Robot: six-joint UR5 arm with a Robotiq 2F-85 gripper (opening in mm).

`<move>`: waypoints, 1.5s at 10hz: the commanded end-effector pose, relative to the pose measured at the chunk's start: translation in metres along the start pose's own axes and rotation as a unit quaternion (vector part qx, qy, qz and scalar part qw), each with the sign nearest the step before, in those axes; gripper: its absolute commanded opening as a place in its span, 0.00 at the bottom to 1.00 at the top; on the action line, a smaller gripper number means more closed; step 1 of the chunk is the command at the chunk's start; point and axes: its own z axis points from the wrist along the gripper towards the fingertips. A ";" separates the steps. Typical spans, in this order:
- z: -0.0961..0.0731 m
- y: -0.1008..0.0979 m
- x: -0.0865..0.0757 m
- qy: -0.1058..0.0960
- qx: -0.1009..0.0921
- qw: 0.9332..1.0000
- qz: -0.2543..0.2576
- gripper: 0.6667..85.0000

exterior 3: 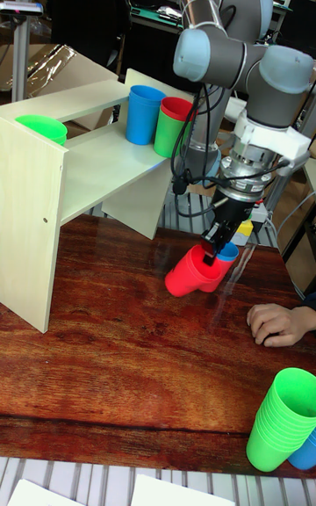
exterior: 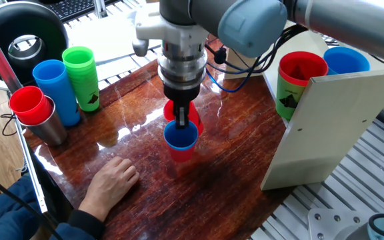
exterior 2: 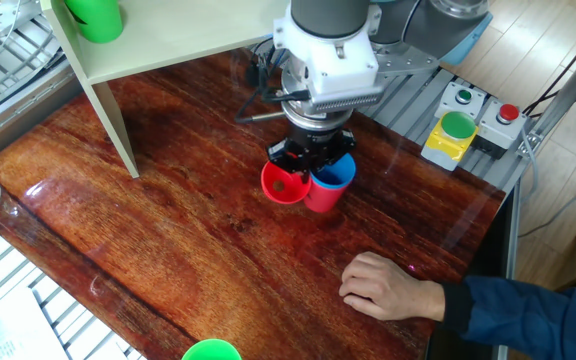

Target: Take the cups off the shelf and stack them together

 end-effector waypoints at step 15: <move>0.028 0.033 -0.022 -0.052 -0.040 0.998 -0.012 0.01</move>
